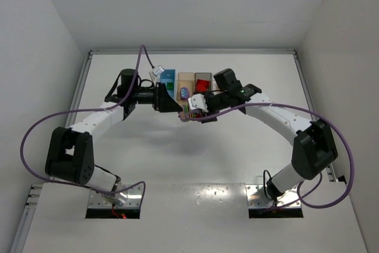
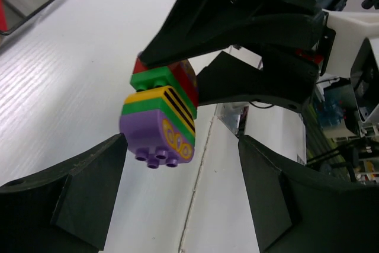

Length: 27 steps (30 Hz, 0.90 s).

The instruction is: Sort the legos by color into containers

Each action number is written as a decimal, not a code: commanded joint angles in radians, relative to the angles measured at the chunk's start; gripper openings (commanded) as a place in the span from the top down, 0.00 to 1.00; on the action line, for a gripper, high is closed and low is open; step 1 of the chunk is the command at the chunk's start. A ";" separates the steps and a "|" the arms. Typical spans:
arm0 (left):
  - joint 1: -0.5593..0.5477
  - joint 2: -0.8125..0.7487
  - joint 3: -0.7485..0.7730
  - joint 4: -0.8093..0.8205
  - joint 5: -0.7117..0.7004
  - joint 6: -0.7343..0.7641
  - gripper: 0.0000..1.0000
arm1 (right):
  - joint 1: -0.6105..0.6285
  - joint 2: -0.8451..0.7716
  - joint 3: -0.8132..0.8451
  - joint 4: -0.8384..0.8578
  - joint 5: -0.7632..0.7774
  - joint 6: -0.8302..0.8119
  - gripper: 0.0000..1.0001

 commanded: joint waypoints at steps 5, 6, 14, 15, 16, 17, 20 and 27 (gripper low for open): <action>-0.033 0.011 0.020 0.011 0.046 0.019 0.18 | 0.026 -0.042 0.002 0.112 0.011 0.095 0.99; -0.033 0.022 0.029 -0.003 0.037 0.039 0.18 | 0.026 -0.042 0.002 0.112 0.011 0.095 1.00; -0.022 0.043 0.040 -0.086 0.006 0.128 0.18 | 0.035 -0.062 0.011 0.112 0.029 0.105 1.00; -0.013 0.043 0.040 -0.086 0.006 0.128 0.18 | 0.035 -0.074 0.011 0.112 0.038 0.105 1.00; -0.013 0.054 0.040 -0.086 0.006 0.128 0.18 | 0.035 -0.074 0.011 0.112 0.038 0.105 1.00; -0.013 0.054 0.040 -0.086 -0.003 0.137 0.18 | 0.035 -0.085 0.000 0.112 0.038 0.105 1.00; -0.013 0.077 0.049 -0.086 0.006 0.137 0.22 | 0.035 -0.094 -0.011 0.112 0.049 0.105 1.00; -0.013 0.118 0.079 -0.086 0.081 0.126 0.58 | 0.035 -0.094 -0.011 0.121 0.058 0.105 1.00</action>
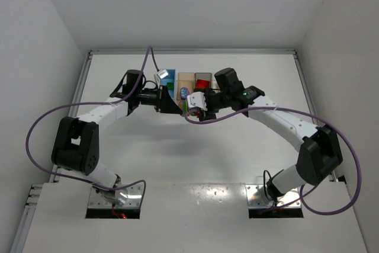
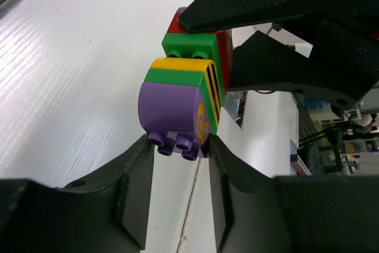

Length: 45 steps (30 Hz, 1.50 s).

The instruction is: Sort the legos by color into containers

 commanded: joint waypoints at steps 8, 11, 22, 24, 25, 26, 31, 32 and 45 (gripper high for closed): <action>0.009 -0.019 0.000 0.036 0.103 0.008 0.92 | -0.002 -0.044 -0.089 0.082 0.033 0.016 1.00; 0.021 -0.065 -0.040 0.036 0.103 0.008 0.94 | -0.012 -0.069 -0.134 0.082 0.064 0.016 1.00; 0.063 -0.140 -0.105 -0.070 0.094 0.111 0.95 | -0.033 -0.182 -0.272 -0.021 0.028 0.016 1.00; 0.063 -0.140 -0.105 -0.070 0.081 0.120 0.95 | -0.033 -0.182 -0.272 -0.036 0.018 0.016 1.00; 0.063 -0.140 -0.105 -0.070 0.081 0.120 0.95 | -0.033 -0.182 -0.272 -0.048 0.007 0.016 1.00; 0.063 -0.140 -0.105 -0.070 0.081 0.120 0.95 | -0.033 -0.182 -0.272 -0.059 -0.016 0.016 1.00; 0.063 -0.140 -0.085 -0.079 0.038 0.130 0.95 | -0.033 -0.085 -0.229 -0.203 -0.025 -0.006 0.96; 0.063 -0.150 -0.085 -0.079 0.025 0.139 0.95 | -0.033 -0.068 -0.214 -0.217 -0.036 -0.007 0.92; 0.053 -0.150 -0.054 -0.099 -0.021 0.177 0.95 | -0.022 0.088 -0.148 -0.190 -0.018 0.053 0.29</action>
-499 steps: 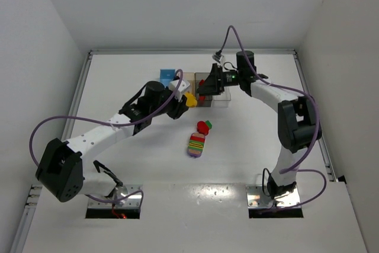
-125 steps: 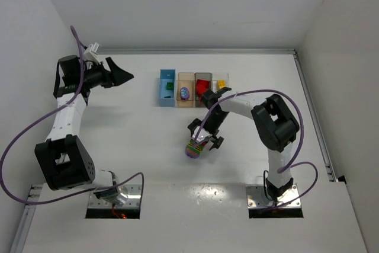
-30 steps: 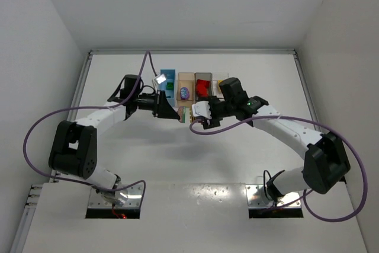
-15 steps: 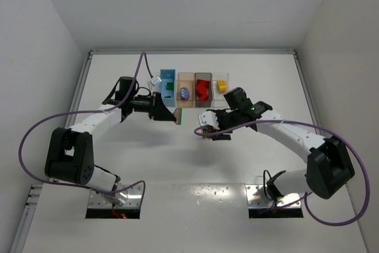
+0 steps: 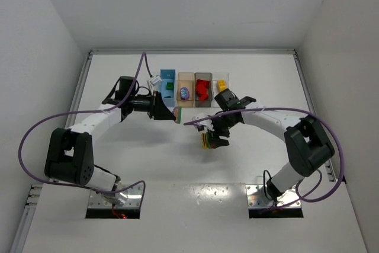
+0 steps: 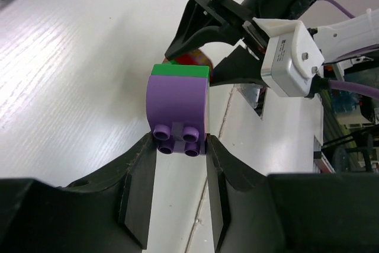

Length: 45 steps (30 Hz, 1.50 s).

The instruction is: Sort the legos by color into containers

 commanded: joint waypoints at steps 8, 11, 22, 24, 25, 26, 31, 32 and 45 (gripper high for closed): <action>0.000 -0.037 0.041 0.001 0.005 0.062 0.95 | -0.030 0.060 0.336 -0.037 -0.207 0.268 0.21; 0.000 -0.037 0.053 0.001 0.016 0.062 0.95 | -0.064 0.106 0.425 -0.001 -0.319 0.420 0.21; -0.018 -0.047 0.110 0.001 -0.007 0.082 0.95 | -0.202 0.228 0.335 0.726 -0.717 1.460 0.21; -0.018 -0.047 0.110 0.001 -0.007 0.091 0.95 | -0.202 0.241 0.335 0.789 -0.740 1.506 0.21; -0.029 -0.047 0.119 0.001 -0.007 0.091 0.95 | -0.202 0.250 0.335 0.820 -0.740 1.563 0.21; -0.029 -0.047 0.119 0.001 -0.007 0.091 0.95 | -0.202 0.261 0.335 0.851 -0.752 1.589 0.22; -0.040 -0.038 0.129 0.011 -0.007 0.091 0.95 | -0.184 0.284 0.356 0.886 -0.789 1.608 0.22; -0.040 -0.038 0.129 0.011 -0.007 0.091 0.95 | -0.184 0.284 0.365 0.897 -0.800 1.608 0.22; -0.058 0.000 0.176 0.021 0.020 0.080 0.95 | -0.154 0.293 0.365 0.940 -0.820 1.588 0.23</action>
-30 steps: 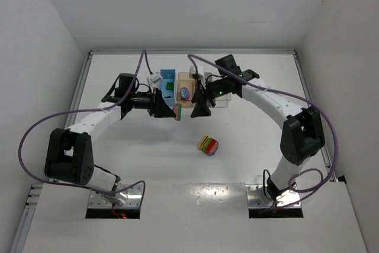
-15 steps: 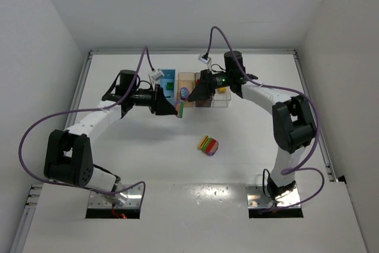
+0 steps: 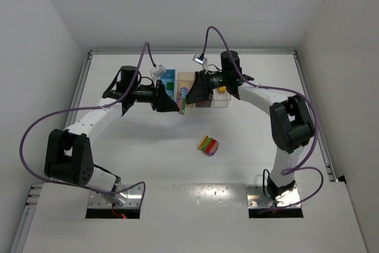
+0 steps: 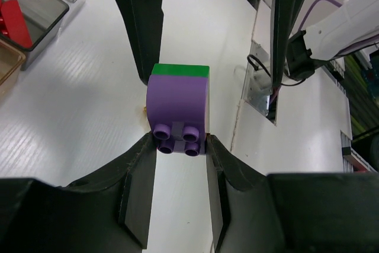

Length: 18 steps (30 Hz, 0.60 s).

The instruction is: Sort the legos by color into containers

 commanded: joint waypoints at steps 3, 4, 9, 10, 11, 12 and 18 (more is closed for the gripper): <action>-0.015 0.017 0.055 0.050 0.034 0.011 0.95 | 0.022 0.012 0.046 0.071 -0.031 -0.012 0.28; -0.015 0.026 0.065 0.050 0.034 0.002 0.95 | 0.031 0.021 0.046 0.071 -0.031 -0.012 0.30; -0.015 0.035 0.074 0.059 0.034 0.002 0.95 | 0.040 0.021 0.046 0.071 -0.040 -0.032 0.55; -0.015 0.035 0.074 0.059 0.034 0.002 0.95 | 0.040 0.021 0.046 0.071 -0.049 -0.032 0.58; -0.015 0.035 0.074 0.068 0.034 0.002 0.95 | 0.040 0.021 0.046 0.071 -0.049 -0.032 0.61; -0.015 0.035 0.084 0.068 0.034 -0.007 0.95 | 0.040 0.021 0.046 0.071 -0.049 -0.041 0.68; -0.005 0.035 0.084 0.078 0.016 -0.007 0.95 | 0.031 0.012 0.035 0.071 -0.058 -0.059 0.92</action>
